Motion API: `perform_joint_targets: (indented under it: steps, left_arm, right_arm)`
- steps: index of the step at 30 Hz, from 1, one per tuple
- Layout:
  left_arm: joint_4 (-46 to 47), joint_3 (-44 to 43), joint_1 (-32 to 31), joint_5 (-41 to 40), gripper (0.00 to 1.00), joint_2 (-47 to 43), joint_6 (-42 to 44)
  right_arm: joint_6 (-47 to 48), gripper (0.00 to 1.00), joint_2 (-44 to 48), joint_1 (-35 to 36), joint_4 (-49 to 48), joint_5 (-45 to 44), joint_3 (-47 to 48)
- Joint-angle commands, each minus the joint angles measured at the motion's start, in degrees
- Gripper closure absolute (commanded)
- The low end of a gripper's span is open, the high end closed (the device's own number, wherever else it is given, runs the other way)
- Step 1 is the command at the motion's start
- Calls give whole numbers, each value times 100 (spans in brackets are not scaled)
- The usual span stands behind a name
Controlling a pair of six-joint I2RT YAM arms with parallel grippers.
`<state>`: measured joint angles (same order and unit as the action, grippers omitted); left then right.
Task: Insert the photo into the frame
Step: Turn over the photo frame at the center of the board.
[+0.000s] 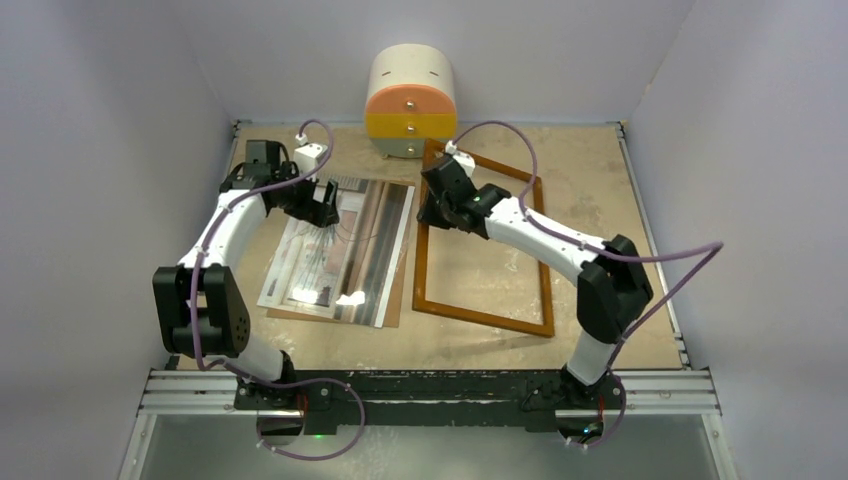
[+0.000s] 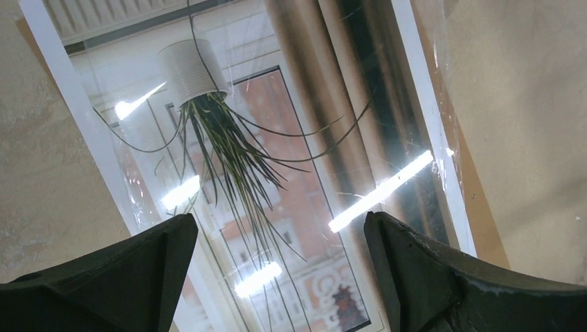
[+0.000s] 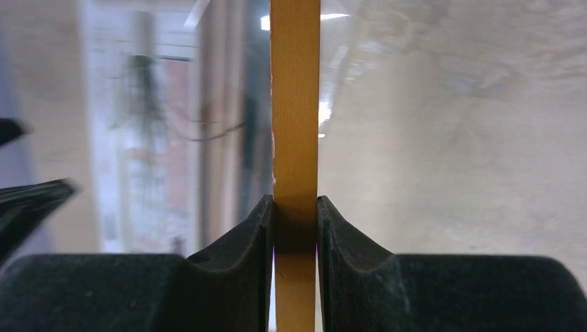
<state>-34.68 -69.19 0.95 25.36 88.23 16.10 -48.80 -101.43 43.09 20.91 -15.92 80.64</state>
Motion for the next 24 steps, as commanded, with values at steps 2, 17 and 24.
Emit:
perform_joint_targets:
  steps: [2,17,24]
  left_arm:
    - [-254,-445,-31,424,0,-227,-16]
    - [-601,-1077,-208,921,0,-521,-210]
    - [-546,-1436,-531,969,0,-622,-514]
  right_arm:
    - [-639,100,663,41,-200,819,666]
    - [-2005,100,1227,41,-1433,2271,862]
    - [-2371,100,1432,22,-1880,2515,710]
